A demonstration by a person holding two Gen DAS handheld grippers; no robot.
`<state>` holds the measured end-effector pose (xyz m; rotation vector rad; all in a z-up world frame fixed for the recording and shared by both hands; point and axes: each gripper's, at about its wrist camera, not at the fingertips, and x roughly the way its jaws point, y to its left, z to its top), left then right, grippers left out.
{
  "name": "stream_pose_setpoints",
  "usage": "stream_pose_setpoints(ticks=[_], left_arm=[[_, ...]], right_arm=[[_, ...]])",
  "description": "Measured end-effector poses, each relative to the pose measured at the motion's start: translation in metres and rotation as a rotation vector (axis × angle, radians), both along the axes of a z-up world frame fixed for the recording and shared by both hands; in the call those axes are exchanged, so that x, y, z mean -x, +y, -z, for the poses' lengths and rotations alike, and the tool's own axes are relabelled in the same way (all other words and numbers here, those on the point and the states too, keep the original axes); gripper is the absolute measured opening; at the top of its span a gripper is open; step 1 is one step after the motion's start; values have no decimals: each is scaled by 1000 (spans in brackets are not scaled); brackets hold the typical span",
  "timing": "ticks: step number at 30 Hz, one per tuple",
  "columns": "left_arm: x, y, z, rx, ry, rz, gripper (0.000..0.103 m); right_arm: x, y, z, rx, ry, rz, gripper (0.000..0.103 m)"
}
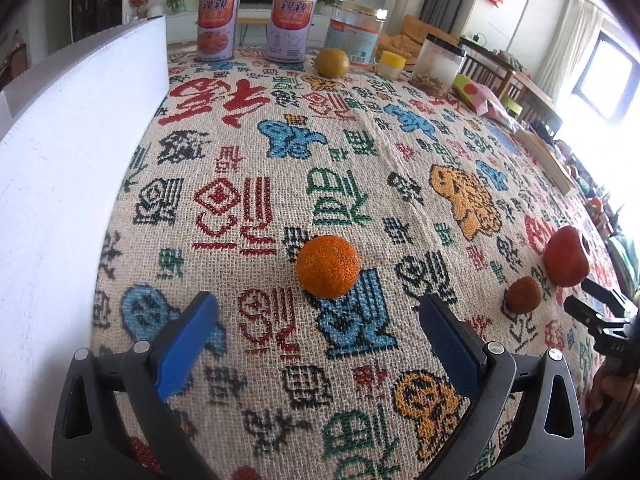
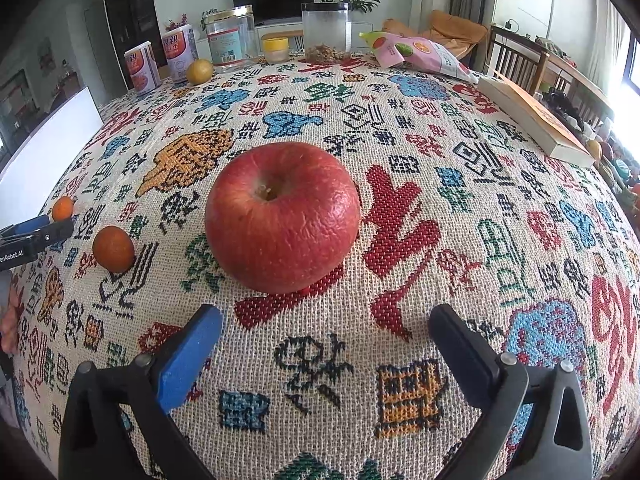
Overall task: Organize fruits
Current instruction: 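Close the left tool on the tangerine while the right tool grasps the red apple, then carry the tangerine and apple into the white box and open both tools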
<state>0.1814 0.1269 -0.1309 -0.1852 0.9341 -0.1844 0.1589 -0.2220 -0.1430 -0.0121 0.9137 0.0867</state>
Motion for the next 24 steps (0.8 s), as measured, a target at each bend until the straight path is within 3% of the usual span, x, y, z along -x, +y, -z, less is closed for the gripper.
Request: stream_pose_setpoints(ticks=[2,4,7,8,11,12,13,14,15,17,20,24], left_arm=[[3,6,-1,19,0,13,100],[1,0,-1,-39,-3,21,99],[-9,-16,1,-103,-10,40,93],[-12,-21,1,-132,-14,40,77],[-20,-31,2,-221,-31,42,56],[-20,-32,1,-224,-38,52,32],[-19,-32,0,-221,-40,60,29],[-17,-31,-2,-214,-36,66,28],[-13,-30,-5,-192,-40,71,28],[3,-26,-14,-132,-41,85,28],[37,-16,-38,85,-5,115,27],[82,12,-92,348,-3,121,27]], right_arm=[[3,-3,-8,-50,-39,-5,103],[-2,-1,-15,-87,-47,-29,103],[-20,12,-20,-37,-21,-65,103],[-26,17,-22,-22,-16,-80,103],[-44,26,-26,4,8,-90,103],[-50,26,-27,-2,17,-90,103],[-55,26,-27,-14,37,-88,95],[-61,25,-26,-25,73,-79,80],[-66,22,-24,-48,108,-64,69],[-67,19,-24,-71,141,-46,69],[-57,9,-27,-180,172,-33,69],[-38,17,-67,-360,117,-78,69]])
